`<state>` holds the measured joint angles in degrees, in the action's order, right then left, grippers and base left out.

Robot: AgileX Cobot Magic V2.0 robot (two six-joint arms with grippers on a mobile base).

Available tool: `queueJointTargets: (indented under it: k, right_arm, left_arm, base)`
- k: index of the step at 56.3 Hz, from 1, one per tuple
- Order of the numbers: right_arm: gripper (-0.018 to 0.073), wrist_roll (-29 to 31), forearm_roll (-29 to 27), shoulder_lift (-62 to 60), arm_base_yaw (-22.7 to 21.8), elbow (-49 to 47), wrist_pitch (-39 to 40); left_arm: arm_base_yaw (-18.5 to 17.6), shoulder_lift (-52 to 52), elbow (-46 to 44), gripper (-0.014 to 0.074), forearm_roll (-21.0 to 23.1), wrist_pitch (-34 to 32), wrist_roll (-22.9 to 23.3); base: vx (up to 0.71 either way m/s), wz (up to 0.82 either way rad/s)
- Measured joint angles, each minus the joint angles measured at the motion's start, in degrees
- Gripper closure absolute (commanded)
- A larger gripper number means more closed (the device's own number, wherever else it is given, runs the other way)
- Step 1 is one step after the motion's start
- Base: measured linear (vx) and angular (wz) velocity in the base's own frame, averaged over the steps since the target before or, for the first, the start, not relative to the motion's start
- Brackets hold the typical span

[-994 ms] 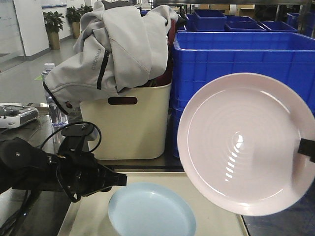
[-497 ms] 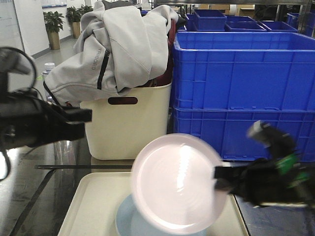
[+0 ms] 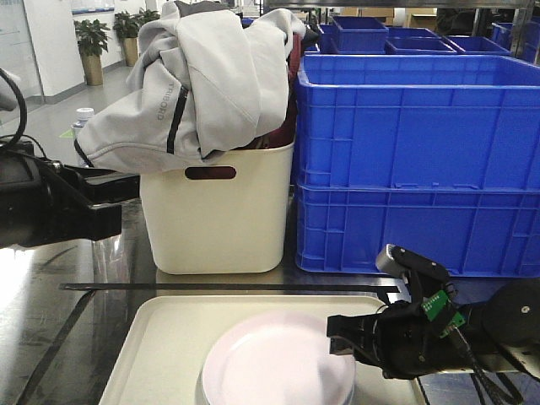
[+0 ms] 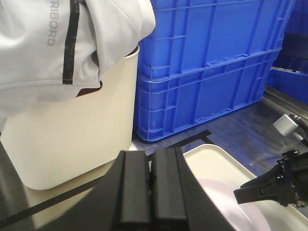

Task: Grab plate from conveyor and place on tray

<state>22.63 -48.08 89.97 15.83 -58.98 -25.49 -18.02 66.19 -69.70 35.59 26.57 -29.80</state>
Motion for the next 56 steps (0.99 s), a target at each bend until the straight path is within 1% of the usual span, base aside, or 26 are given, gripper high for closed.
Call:
queueJointTargets:
  k: [4,7,10,15,18,22,27,31,34,38,40,42,47,51,56]
  right_arm:
    - [-0.0022,0.4,0.0,-0.1,0.0,0.0,0.1]
    - [-0.0050,1.2,0.0,-0.5,0.0,0.0,0.6]
    - [-0.0050,3.1,0.1,-1.6,0.0,0.0,1.2]
    - [0.0014,7.0,0.7,-5.8,0.0,0.0,1.9]
    - [0.0109,8.8,1.9,-9.1,0.0,0.0,2.0]
    - [0.0284,9.4,4.8,-14.6,0.0,0.0,2.0]
    - [0.0574,8.4,10.7,-21.4,-0.1,0.0,1.4]
    - [0.0574,6.1,16.3,-27.2,-0.2,0.0,0.1]
    - [0.0571,3.7,21.2,-30.8,-0.2,0.0,-1.3]
    - [0.0570,0.0,27.0,-35.5,-0.2,0.0,-4.7]
    - [0.0569,-1.6,29.5,-37.2,-0.2,0.0,-6.4]
    - [0.0568,-3.4,32.2,-38.8,-0.2,0.1,-8.0]
    - [0.0568,-6.2,37.0,-43.3,-0.2,3.0,-8.2]
    - [0.0568,-7.7,39.7,-47.1,-0.2,8.2,-5.3]
    - [0.0568,-8.9,41.1,-51.3,-0.2,15.0,-0.1]
  left_arm:
    - [0.0,0.0,0.0,0.0596,0.0,0.2,0.0]
    - [0.0,0.0,0.0,0.0596,-0.1,0.6,0.0]
    - [0.0,0.0,0.0,0.0596,-0.4,0.9,0.0]
    - [0.0,0.0,0.0,0.0596,-2.3,1.5,0.6]
    - [0.0,0.0,0.0,0.0596,-5.0,2.5,2.2]
    - [0.0,0.0,0.0,0.0596,-10.1,4.7,5.6]
    - [0.0,-0.4,0.0,0.0596,-19.3,8.7,12.2]
    - [0.0,-1.1,0.2,0.0596,-26.4,11.8,17.0]
    - [0.0,-2.4,1.5,0.0596,-31.1,12.5,20.2]
    - [0.0,-5.3,5.4,0.0596,-34.6,12.7,22.8]
    - [0.0,-6.9,7.7,0.0596,-35.6,12.5,23.6]
    - [0.0,-9.4,10.4,0.0596,-35.6,11.8,24.4]
    - [0.0,-16.6,19.5,0.0596,-36.0,8.2,26.1]
    - [0.0,-22.9,25.5,0.0596,-36.0,5.0,27.9]
    - [0.0,-29.9,32.8,0.0596,-36.2,2.1,28.9]
  base:
    - [0.00,0.00]
    - [0.00,0.00]
    - [0.00,0.00]
    - [0.00,0.00]
    - [0.00,0.00]
    - [0.00,0.00]
    - [0.00,0.00]
    - [0.00,0.00]
    - [0.00,0.00]
    - [0.00,0.00]
    - [0.00,0.00]
    - [0.00,0.00]
    - [0.00,0.00]
    - [0.00,0.00]
    - [0.00,0.00]
